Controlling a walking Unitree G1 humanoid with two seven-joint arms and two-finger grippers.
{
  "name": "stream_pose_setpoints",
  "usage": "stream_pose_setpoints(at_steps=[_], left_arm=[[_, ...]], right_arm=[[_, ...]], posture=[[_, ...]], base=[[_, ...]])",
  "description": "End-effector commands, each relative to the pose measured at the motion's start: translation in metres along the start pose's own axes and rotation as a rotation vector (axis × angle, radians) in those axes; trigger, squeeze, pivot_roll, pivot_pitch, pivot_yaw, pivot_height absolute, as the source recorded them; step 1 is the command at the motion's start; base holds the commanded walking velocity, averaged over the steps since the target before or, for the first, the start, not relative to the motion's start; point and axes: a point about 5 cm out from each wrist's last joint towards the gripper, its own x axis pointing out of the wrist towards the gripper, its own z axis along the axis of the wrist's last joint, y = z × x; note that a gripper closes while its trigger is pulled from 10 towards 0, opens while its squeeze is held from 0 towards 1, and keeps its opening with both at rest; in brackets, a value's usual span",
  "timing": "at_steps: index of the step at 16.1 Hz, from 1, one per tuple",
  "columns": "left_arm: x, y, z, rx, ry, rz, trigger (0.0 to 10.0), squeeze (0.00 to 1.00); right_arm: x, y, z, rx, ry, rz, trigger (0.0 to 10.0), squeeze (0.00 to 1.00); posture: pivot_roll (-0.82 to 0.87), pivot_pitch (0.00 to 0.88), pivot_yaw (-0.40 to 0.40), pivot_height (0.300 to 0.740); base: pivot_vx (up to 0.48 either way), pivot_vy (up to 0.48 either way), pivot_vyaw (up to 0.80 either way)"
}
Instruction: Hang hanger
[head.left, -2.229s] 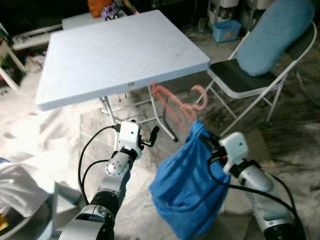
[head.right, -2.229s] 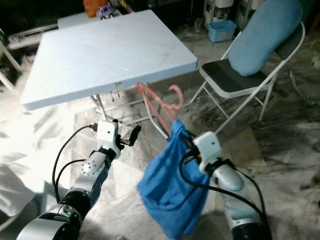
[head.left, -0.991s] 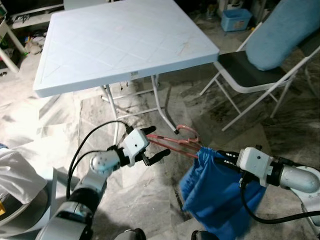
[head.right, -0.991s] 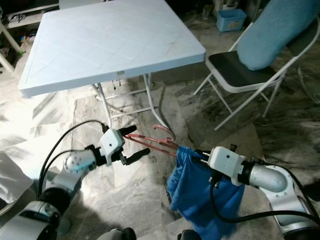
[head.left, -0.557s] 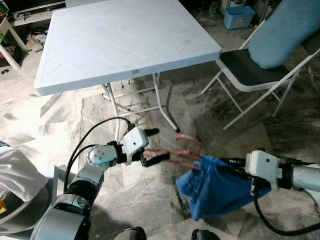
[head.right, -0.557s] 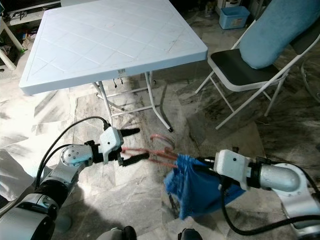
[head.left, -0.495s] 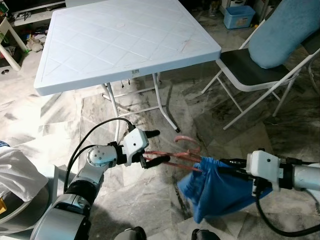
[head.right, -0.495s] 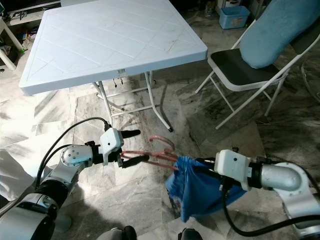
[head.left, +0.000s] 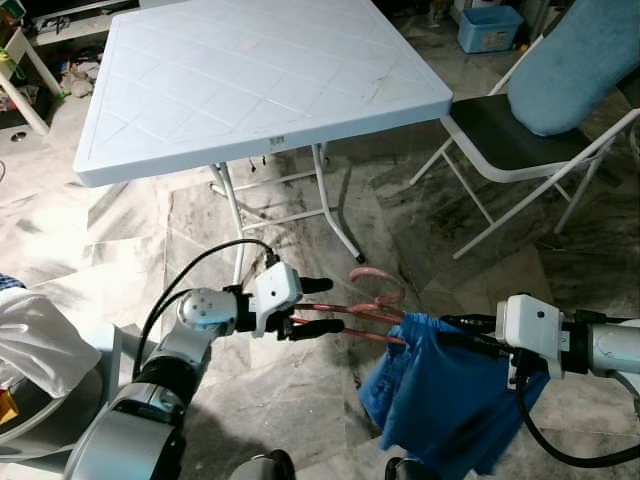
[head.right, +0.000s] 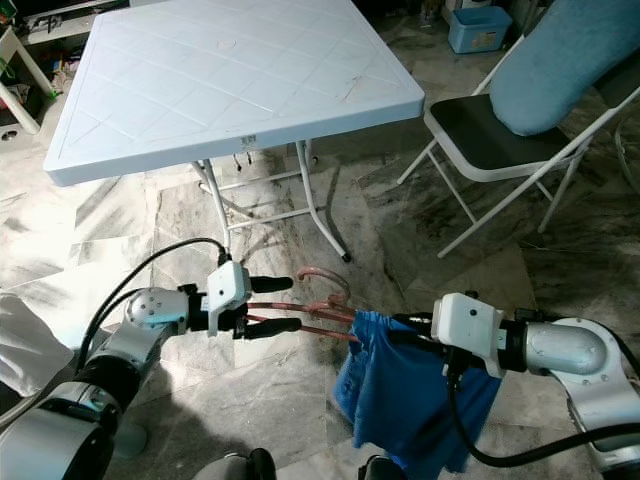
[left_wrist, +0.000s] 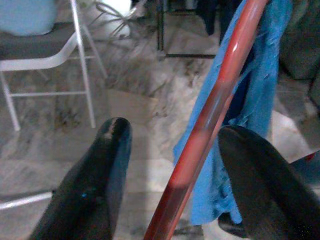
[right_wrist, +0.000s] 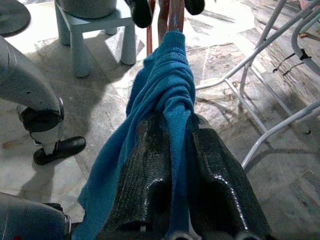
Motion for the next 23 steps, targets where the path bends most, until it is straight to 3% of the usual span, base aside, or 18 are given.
stream_pose_setpoints(at_steps=[1, 4, 9, 14, 20, 23], left_arm=[[0.000, 0.003, 0.003, -0.003, -0.003, -0.019, 0.0, 0.00], [0.003, 0.007, 0.010, 0.003, -0.028, -0.030, 0.0, 0.00], [0.003, 0.000, 0.004, -0.029, 0.010, -0.116, 0.0, 0.00], [0.003, 0.000, 0.004, -0.032, 0.018, -0.132, 0.0, 0.00], [-0.001, -0.004, -0.005, -0.113, 0.089, -0.220, 0.0, 0.00], [-0.001, -0.003, -0.005, -0.106, 0.096, -0.193, 0.0, 0.00]], right_arm=[[0.000, -0.003, 0.011, -0.041, -0.036, 0.017, 10.0, 0.00], [0.003, -0.007, 0.011, -0.052, -0.038, 0.008, 10.0, 0.00], [0.003, -0.012, 0.013, -0.065, -0.045, -0.015, 10.0, 0.00], [0.002, -0.014, 0.013, -0.073, -0.045, -0.029, 10.0, 0.00], [0.001, -0.021, 0.013, -0.099, -0.048, -0.082, 10.0, 0.00], [0.002, -0.021, 0.012, -0.104, -0.050, -0.083, 10.0, 0.00]], posture=[[-0.20, 0.177, 0.089, 0.740], [-0.20, 0.177, 0.085, 0.740], [-0.20, 0.181, 0.084, 0.740], [-0.21, 0.180, 0.087, 0.740], [-0.21, 0.177, 0.085, 0.740], [-0.21, 0.179, 0.083, 0.740]], base=[[0.000, 0.000, 0.00], [0.000, 0.000, 0.00], [0.000, 0.000, 0.00], [0.000, 0.000, 0.00], [0.000, 0.000, 0.00], [0.000, 0.000, 0.00]])
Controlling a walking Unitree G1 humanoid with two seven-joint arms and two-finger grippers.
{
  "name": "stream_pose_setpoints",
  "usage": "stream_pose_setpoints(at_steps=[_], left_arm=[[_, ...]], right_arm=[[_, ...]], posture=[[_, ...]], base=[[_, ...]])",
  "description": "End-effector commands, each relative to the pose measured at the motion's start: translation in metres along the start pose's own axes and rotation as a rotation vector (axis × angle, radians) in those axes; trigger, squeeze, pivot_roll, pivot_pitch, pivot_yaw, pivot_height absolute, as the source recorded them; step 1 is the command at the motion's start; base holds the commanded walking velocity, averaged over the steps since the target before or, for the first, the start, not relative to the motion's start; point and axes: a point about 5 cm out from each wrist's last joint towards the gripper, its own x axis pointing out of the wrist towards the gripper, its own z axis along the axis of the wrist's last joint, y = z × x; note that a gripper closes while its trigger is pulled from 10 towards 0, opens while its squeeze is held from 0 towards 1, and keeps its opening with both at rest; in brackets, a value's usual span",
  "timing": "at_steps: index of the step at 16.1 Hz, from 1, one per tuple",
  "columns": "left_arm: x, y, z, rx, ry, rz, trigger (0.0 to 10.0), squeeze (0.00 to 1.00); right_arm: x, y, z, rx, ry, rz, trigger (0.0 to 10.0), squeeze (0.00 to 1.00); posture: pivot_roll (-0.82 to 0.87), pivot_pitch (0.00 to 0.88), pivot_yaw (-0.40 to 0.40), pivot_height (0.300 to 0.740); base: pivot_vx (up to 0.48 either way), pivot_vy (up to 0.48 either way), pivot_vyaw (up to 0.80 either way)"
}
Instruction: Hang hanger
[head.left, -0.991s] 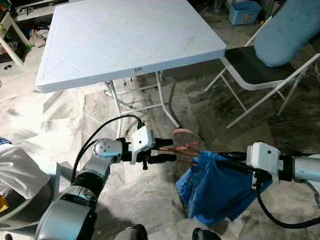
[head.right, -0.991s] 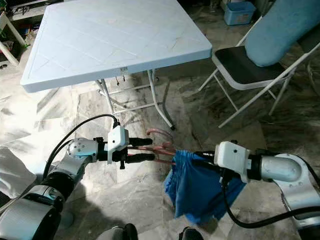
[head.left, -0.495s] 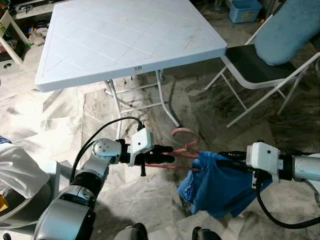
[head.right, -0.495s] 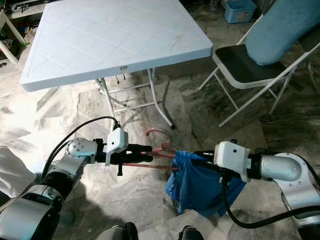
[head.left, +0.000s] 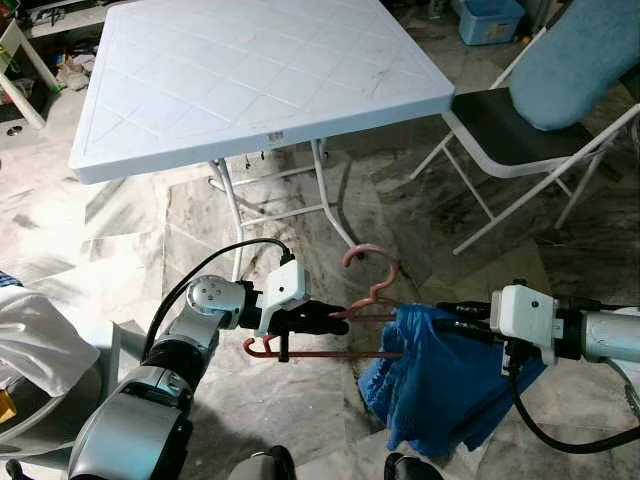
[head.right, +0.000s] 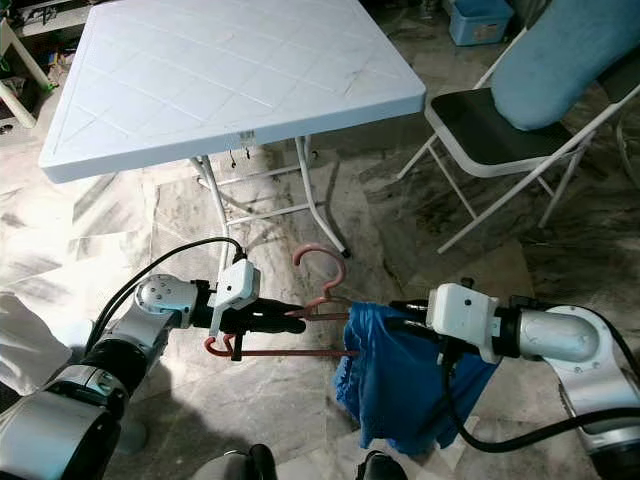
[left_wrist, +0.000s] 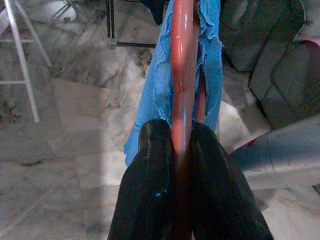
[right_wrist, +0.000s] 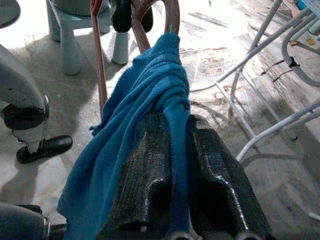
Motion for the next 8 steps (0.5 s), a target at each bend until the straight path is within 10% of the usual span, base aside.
stream_pose_setpoints(at_steps=[1, 2, 8], left_arm=[[-0.0044, 0.0016, -0.0075, -0.044, 0.027, 0.061, 10.0, 0.00], [-0.0045, 0.0042, -0.0054, -0.061, 0.007, 0.081, 10.0, 1.00], [-0.0087, 0.0074, -0.0054, -0.024, 0.052, 0.100, 10.0, 0.94]], right_arm=[[-0.0021, -0.0100, 0.0093, -0.040, -0.039, -0.053, 10.0, 0.00], [-0.0017, -0.0104, 0.0092, -0.042, -0.040, -0.054, 10.0, 0.00], [-0.0008, -0.0119, 0.0099, -0.052, -0.045, -0.057, 10.0, 0.00]], posture=[[-0.21, 0.179, 0.082, 0.740], [-0.21, 0.179, 0.082, 0.740], [-0.21, 0.178, 0.080, 0.740]], base=[[0.000, 0.000, 0.00], [0.000, 0.000, 0.00], [0.000, 0.000, 0.00]])
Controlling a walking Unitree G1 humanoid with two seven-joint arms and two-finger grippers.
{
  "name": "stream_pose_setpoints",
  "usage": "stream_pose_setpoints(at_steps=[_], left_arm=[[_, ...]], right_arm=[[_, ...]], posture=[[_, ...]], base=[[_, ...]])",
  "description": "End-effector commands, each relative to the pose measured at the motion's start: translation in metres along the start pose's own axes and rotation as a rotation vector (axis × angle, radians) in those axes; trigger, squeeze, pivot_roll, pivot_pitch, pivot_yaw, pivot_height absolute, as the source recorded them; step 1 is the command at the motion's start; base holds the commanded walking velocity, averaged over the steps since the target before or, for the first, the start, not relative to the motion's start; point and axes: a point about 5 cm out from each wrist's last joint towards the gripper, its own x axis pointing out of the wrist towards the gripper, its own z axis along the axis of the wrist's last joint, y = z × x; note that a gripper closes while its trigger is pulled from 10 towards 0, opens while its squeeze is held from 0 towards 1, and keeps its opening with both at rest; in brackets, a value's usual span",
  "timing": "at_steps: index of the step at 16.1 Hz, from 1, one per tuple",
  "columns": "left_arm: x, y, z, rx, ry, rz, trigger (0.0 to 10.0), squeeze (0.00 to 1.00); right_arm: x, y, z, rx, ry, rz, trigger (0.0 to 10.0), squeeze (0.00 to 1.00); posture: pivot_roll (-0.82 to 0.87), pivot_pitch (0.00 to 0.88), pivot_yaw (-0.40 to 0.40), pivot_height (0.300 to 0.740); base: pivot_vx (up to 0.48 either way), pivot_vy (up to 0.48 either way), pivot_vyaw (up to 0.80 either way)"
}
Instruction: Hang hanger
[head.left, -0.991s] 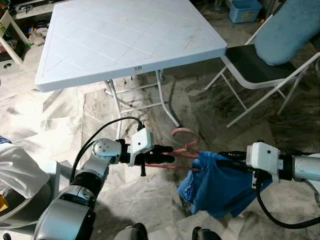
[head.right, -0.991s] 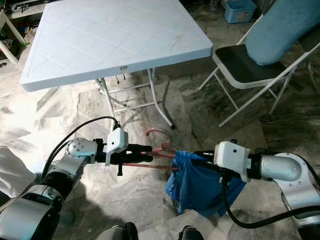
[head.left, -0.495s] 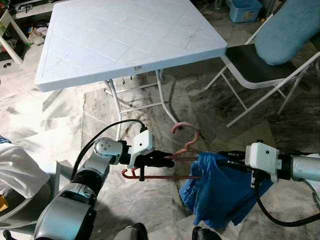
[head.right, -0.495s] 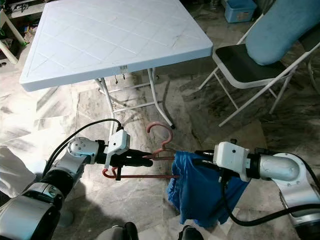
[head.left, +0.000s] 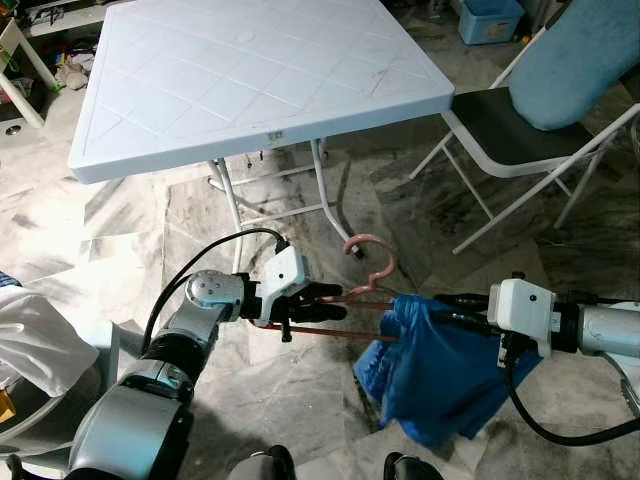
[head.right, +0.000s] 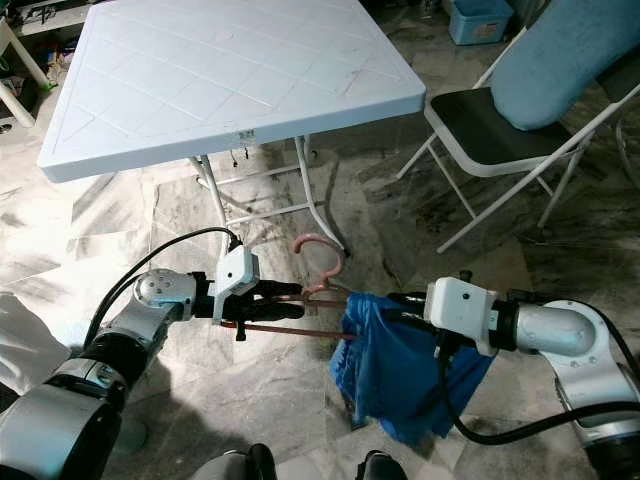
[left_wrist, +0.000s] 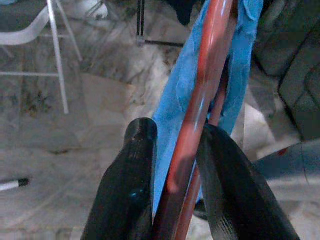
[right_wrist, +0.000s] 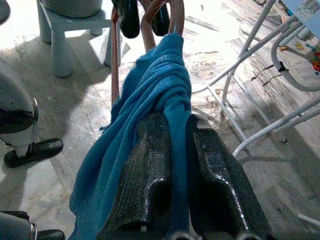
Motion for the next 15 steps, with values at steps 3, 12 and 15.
stream_pose_setpoints(at_steps=[3, 12, 15], left_arm=[[-0.007, -0.008, -0.015, -0.014, 0.106, -0.085, 0.0, 0.00], [-0.004, 0.002, -0.004, -0.017, 0.044, -0.004, 0.0, 0.00], [-0.004, 0.006, -0.002, 0.000, 0.017, 0.071, 0.0, 0.00]], right_arm=[[-0.003, -0.007, 0.007, -0.039, -0.034, -0.038, 10.0, 0.00], [-0.001, -0.007, 0.005, -0.044, -0.028, -0.065, 10.0, 0.00], [0.005, -0.008, 0.003, -0.043, -0.035, -0.090, 10.0, 0.00]], posture=[[-0.21, 0.178, 0.081, 0.740], [-0.22, 0.178, 0.088, 0.740], [-0.21, 0.177, 0.086, 0.740]], base=[[0.000, 0.000, 0.00], [0.000, 0.000, 0.00], [0.000, 0.000, 0.00]])
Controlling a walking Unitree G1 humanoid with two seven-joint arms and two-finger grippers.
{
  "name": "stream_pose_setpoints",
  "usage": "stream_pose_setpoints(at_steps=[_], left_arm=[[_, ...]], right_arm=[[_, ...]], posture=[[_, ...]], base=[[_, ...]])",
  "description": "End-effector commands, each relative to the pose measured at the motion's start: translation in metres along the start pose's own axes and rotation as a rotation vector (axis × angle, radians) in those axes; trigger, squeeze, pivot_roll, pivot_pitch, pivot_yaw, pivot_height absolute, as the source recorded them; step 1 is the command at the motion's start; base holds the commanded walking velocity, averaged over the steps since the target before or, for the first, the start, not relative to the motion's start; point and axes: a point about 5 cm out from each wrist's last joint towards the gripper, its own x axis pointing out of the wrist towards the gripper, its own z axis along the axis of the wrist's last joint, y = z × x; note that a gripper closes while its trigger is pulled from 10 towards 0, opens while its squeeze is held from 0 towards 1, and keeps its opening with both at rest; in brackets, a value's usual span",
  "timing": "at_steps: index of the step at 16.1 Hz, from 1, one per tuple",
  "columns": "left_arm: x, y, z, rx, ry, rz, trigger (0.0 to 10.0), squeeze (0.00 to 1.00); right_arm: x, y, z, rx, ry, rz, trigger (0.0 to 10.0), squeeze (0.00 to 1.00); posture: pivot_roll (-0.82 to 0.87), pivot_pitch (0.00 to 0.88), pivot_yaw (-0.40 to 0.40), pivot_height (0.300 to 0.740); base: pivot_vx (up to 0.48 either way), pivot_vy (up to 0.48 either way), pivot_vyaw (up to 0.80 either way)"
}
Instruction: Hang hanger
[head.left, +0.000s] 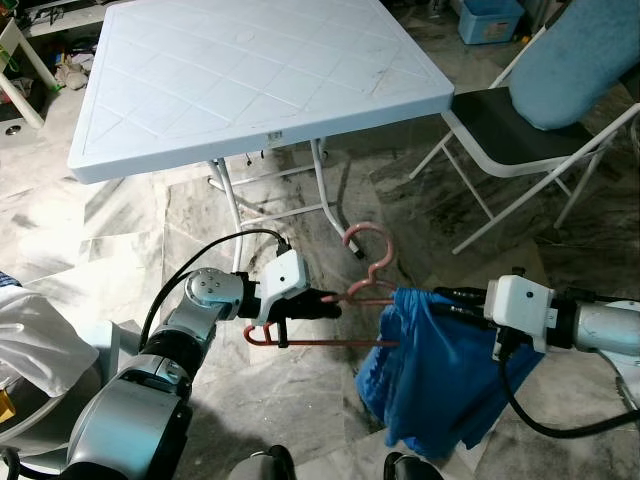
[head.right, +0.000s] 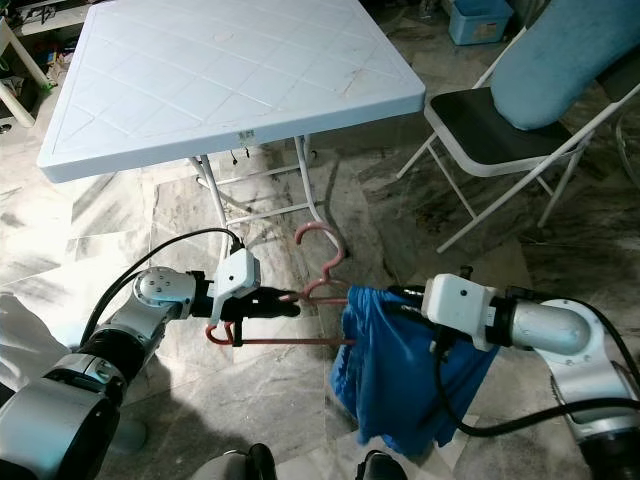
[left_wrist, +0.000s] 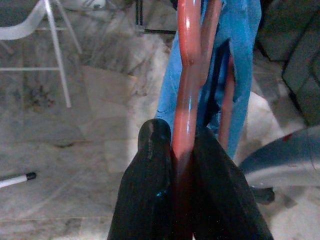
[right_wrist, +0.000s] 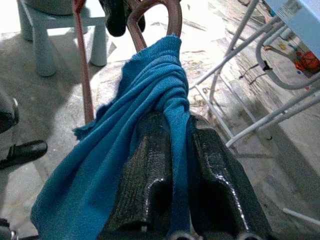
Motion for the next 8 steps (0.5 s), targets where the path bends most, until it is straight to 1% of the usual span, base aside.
stream_pose_setpoints(at_steps=[1, 2, 3, 5, 7, 8], left_arm=[[-0.003, 0.003, -0.003, -0.046, -0.029, 0.071, 0.0, 0.00], [-0.003, 0.002, -0.005, -0.054, -0.035, 0.078, 0.0, 0.00], [-0.003, 0.000, -0.006, -0.072, -0.050, 0.089, 0.0, 0.00], [-0.002, -0.001, -0.008, -0.073, -0.062, 0.117, 0.0, 0.00], [0.000, -0.003, -0.010, -0.073, -0.096, 0.175, 0.0, 0.00], [0.001, -0.004, -0.010, -0.073, -0.109, 0.197, 0.0, 0.00]], right_arm=[[0.002, -0.005, 0.005, -0.012, -0.039, -0.041, 10.0, 0.00], [0.003, -0.007, 0.004, 0.020, -0.046, -0.044, 10.0, 1.00], [0.004, -0.011, 0.003, 0.018, -0.039, -0.060, 10.0, 1.00], [0.004, -0.017, 0.002, -0.006, -0.031, -0.102, 10.0, 1.00], [0.005, -0.031, 0.003, -0.059, -0.024, -0.202, 10.0, 1.00], [0.005, -0.034, 0.003, -0.066, -0.027, -0.221, 10.0, 1.00]], posture=[[-0.21, 0.177, 0.084, 0.740], [-0.21, 0.177, 0.084, 0.740], [-0.21, 0.178, 0.082, 0.740], [-0.21, 0.176, 0.082, 0.740], [-0.20, 0.175, 0.079, 0.740], [-0.20, 0.174, 0.079, 0.740]], base=[[0.000, 0.000, 0.00], [0.000, 0.000, 0.00], [0.000, 0.000, 0.00], [0.000, 0.000, 0.00], [0.000, 0.000, 0.00], [0.000, 0.000, 0.00]])
